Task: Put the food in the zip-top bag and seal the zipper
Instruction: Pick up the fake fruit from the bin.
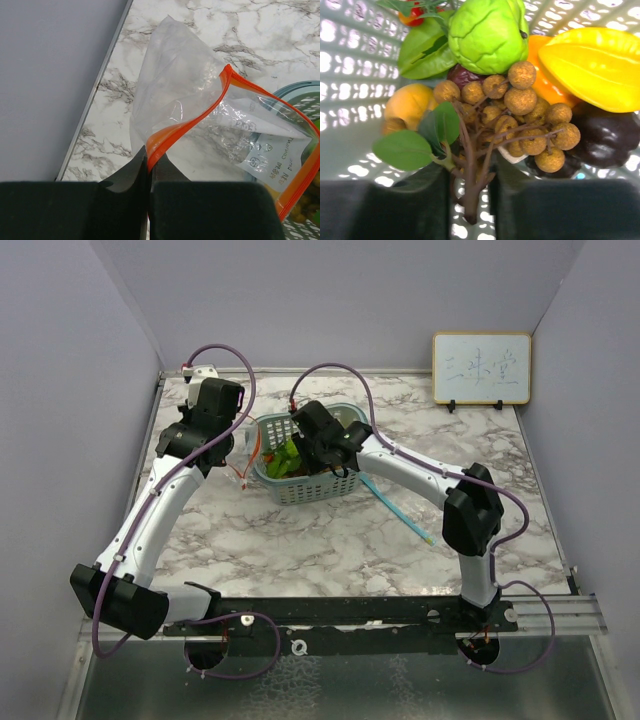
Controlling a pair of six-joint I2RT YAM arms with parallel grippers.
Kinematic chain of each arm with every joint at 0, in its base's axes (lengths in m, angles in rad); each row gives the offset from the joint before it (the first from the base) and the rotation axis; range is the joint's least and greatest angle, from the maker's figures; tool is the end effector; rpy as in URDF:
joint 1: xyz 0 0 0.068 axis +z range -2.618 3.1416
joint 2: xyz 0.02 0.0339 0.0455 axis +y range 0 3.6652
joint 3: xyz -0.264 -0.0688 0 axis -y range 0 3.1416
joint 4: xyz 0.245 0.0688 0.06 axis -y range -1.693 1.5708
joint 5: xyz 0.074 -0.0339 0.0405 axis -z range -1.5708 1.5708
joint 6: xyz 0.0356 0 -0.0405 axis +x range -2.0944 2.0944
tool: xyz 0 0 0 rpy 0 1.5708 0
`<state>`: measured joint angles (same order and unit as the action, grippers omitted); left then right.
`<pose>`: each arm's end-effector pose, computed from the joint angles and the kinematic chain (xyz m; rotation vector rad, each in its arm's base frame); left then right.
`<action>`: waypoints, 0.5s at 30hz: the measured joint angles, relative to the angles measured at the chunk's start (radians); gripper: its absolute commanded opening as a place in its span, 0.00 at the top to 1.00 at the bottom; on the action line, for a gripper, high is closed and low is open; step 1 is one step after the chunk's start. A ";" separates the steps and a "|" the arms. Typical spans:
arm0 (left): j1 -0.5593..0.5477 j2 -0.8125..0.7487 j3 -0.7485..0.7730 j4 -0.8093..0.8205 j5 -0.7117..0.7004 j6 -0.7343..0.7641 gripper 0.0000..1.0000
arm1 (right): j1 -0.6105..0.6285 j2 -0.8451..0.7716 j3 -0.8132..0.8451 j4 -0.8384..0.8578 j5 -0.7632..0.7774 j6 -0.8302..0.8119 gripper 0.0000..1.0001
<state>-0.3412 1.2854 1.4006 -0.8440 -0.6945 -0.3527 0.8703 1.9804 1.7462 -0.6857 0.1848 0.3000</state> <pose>0.2505 -0.0648 0.3871 -0.3534 2.1039 0.3961 0.2908 0.3348 0.2705 -0.6251 2.4089 0.2715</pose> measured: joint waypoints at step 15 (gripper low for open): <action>0.002 -0.021 -0.056 0.119 0.252 -0.098 1.00 | -0.145 -0.161 -0.140 0.027 0.017 -0.067 0.98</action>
<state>-0.3393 1.2648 1.3445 -0.7250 -0.4427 -0.4503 0.7258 1.8198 1.6062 -0.6586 0.2016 0.2329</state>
